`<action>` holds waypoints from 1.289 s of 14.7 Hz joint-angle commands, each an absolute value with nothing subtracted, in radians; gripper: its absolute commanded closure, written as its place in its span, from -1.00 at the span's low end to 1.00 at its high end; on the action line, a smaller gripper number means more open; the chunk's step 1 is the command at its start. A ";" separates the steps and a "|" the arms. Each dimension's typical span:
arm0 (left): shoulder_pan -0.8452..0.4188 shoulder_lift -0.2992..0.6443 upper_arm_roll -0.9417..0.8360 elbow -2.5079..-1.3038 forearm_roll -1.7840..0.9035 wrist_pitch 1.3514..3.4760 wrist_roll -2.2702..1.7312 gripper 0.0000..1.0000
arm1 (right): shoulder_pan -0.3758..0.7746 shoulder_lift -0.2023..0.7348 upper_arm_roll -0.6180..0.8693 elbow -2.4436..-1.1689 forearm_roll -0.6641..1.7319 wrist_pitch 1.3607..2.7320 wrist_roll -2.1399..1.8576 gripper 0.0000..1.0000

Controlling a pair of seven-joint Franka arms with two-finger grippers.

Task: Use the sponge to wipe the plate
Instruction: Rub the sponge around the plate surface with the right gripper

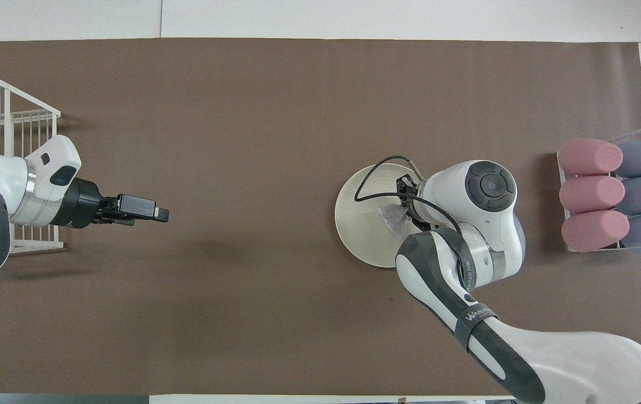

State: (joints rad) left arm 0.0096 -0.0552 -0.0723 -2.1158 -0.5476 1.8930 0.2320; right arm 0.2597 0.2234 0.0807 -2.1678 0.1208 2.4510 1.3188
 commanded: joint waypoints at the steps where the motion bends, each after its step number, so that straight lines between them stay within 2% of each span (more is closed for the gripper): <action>1: 0.023 -0.048 -0.081 -2.105 -0.522 1.927 0.195 -1.00 | 0.247 0.249 0.091 -2.191 0.140 2.471 1.276 1.00; 4: 0.021 -0.048 -0.081 -2.105 -0.522 1.937 0.196 -1.00 | 0.310 0.265 0.091 -2.189 0.140 2.488 1.363 1.00; 6: 0.017 -0.048 -0.081 -2.108 -0.522 1.939 0.198 -1.00 | 0.371 0.278 0.091 -2.189 0.140 2.560 1.483 1.00; 12: 0.020 -0.046 -0.081 -2.106 -0.522 1.944 0.198 -1.00 | 0.434 0.278 0.092 -2.184 0.143 2.568 1.617 1.00; 19: 0.017 -0.046 -0.081 -2.106 -0.522 1.959 0.198 -1.00 | 0.322 0.278 0.089 -2.187 0.143 2.542 1.303 1.00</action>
